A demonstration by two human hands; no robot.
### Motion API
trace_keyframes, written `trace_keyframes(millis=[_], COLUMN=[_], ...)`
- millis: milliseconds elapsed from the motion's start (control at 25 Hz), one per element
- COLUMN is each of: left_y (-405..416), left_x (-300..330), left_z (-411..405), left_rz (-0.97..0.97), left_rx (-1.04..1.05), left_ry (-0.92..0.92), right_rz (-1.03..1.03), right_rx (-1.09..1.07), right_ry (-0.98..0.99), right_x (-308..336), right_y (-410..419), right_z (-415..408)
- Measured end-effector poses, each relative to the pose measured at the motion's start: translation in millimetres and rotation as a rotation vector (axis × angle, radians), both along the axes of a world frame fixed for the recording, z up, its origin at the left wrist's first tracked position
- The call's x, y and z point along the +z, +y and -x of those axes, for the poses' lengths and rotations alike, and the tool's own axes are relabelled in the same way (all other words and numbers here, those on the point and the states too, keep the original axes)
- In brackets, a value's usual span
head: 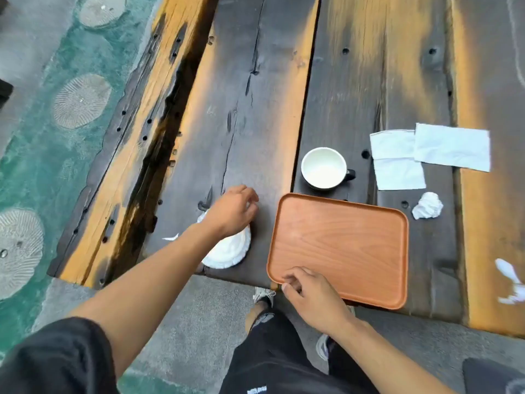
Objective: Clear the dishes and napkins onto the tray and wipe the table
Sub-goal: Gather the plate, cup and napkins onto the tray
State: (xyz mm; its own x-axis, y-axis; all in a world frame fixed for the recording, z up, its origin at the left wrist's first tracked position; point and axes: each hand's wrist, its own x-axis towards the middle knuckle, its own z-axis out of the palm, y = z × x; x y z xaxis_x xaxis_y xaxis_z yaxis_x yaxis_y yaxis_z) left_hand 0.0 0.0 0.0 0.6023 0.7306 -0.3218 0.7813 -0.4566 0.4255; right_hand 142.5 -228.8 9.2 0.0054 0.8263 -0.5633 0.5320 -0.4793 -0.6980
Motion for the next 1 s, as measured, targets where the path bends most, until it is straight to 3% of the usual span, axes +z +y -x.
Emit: trace_keyframes(millis=[240,360,600,1000], left_y=[95,117,119,119], left_x=[-49,-77,-111,-126], left_z=[-35,-58,-85,-94], left_rz=[-0.097,-0.179,-0.312,-0.406], left_rx=[-0.387,-0.536,-0.586,-0.585], left_ry=[0.013,-0.02,-0.008,-0.054], right_rz=[0.018,0.03,0.018,0.161], right_rx=[-0.307,-0.281,-0.286,-0.424], right_ry=[0.011,-0.148,-0.248,0.04], right_x=[-25,-40,-56,-68], right_y=[74,99,117,119], right_z=[59,75,82,77])
